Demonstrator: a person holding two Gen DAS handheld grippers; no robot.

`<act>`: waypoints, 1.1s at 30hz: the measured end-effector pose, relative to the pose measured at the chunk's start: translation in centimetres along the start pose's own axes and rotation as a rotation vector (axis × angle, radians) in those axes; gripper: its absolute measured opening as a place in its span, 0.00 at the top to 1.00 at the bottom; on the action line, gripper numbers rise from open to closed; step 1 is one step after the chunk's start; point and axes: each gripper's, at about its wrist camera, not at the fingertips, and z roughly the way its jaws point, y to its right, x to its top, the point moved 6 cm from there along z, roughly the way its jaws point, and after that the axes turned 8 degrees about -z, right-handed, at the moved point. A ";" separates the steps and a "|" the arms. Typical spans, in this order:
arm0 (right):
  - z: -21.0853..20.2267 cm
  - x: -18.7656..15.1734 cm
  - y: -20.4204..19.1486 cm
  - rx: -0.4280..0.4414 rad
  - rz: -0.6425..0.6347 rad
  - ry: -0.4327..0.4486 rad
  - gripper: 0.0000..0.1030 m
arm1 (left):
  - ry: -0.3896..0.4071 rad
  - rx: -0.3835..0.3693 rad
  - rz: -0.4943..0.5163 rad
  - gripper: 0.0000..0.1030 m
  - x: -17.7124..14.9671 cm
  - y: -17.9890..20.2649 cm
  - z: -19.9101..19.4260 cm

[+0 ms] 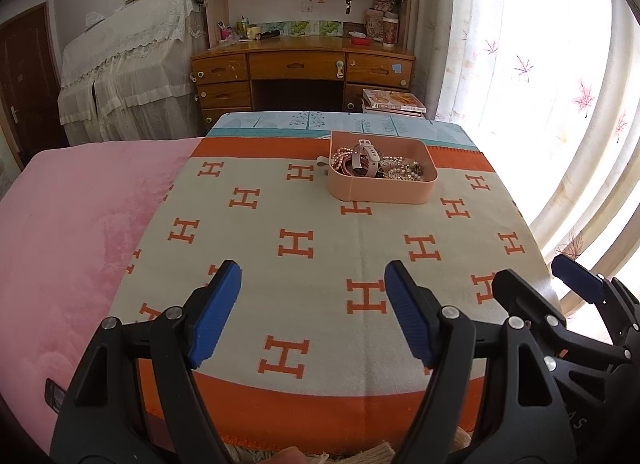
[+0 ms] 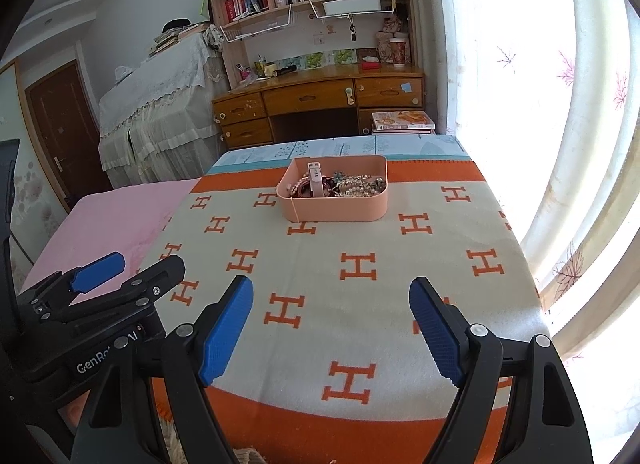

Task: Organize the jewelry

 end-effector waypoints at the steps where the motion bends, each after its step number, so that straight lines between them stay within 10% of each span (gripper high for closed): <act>1: 0.0 0.0 0.0 -0.002 -0.001 0.004 0.21 | 0.000 0.000 0.000 0.30 0.0 0.0 0.0; 33: 0.5 -0.3 -0.2 0.009 0.001 -0.010 0.21 | -0.020 0.008 -0.014 0.30 -0.3 -0.1 0.6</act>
